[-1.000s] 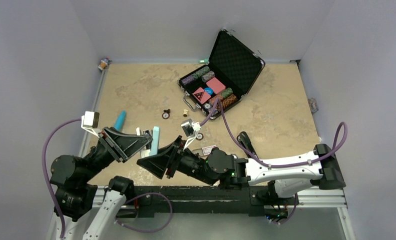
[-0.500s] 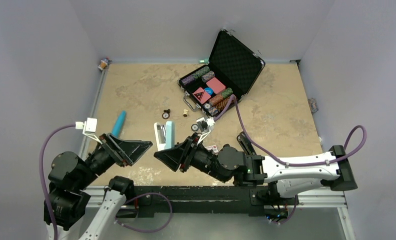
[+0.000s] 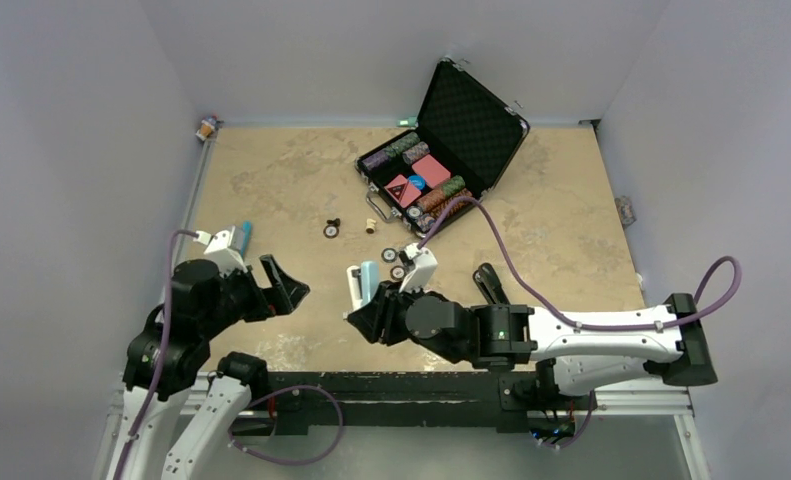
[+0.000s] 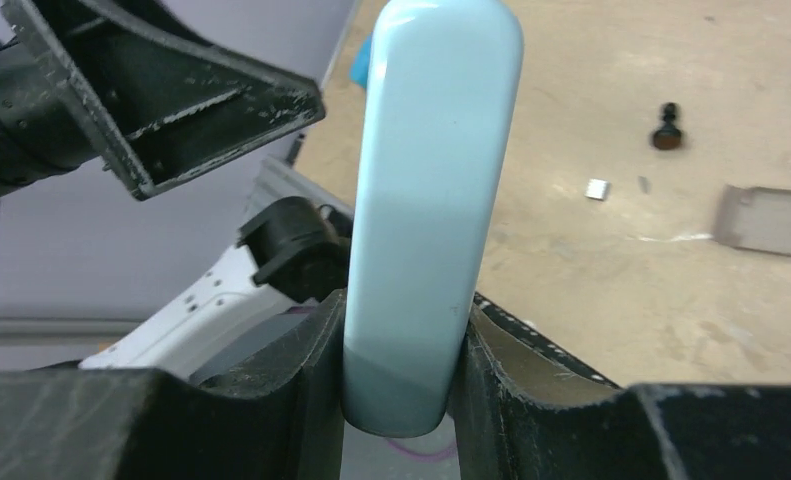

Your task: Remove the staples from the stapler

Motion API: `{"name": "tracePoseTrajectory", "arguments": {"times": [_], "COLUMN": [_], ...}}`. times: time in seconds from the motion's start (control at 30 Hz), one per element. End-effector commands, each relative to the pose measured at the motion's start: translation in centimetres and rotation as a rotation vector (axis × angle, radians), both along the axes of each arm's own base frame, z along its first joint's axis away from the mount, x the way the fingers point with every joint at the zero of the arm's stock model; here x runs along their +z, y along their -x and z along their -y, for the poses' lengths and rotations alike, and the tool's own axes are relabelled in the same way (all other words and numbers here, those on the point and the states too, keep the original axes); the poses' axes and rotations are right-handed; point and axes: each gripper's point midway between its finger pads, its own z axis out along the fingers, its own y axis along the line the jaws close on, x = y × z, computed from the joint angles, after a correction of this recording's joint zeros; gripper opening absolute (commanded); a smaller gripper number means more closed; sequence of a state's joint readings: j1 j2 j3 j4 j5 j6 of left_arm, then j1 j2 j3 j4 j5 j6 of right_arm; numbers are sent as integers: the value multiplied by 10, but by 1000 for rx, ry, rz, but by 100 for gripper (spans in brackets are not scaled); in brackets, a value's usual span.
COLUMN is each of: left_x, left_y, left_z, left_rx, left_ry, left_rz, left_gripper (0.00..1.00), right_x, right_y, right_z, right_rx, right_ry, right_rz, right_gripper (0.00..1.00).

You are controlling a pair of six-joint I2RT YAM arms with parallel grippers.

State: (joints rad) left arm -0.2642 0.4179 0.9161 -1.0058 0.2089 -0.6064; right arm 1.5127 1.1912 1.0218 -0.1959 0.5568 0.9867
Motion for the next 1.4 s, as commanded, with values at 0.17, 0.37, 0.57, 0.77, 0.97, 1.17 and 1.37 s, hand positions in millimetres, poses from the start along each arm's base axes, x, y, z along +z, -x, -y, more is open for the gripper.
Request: {"name": "tracePoseTrajectory", "arguments": {"times": [0.17, 0.37, 0.57, 0.77, 0.97, 1.17, 1.37], "left_x": [-9, -11, -11, -12, -14, -16, -15], "left_y": [-14, -13, -13, -13, -15, -17, -17], "left_z": [-26, -17, -17, -15, -11, -12, -12], "left_rx": [50, 12, 15, 3, -21, -14, -12], "left_ry": [-189, -150, -146, -141, -138, -143, -138], "left_rz": [13, 46, 58, 57, 45, 32, 39], "left_gripper": [100, 100, 100, 99, 99, 99, 98], "right_x": [-29, -51, -77, -101, -139, -171, -186], "right_y": [-56, -90, -135, -181, -215, -235, -244], "right_z": [68, 98, 128, 152, 166, 170, 177], "right_rx": [-189, -319, -464, -599, -699, -739, -753], "right_ry": [84, 177, 287, 348, 497, 597, 588], "right_rz": [-85, -123, -140, -201, -290, -329, -361], "right_gripper": [0, 0, 0, 0, 0, 0, 0]}}
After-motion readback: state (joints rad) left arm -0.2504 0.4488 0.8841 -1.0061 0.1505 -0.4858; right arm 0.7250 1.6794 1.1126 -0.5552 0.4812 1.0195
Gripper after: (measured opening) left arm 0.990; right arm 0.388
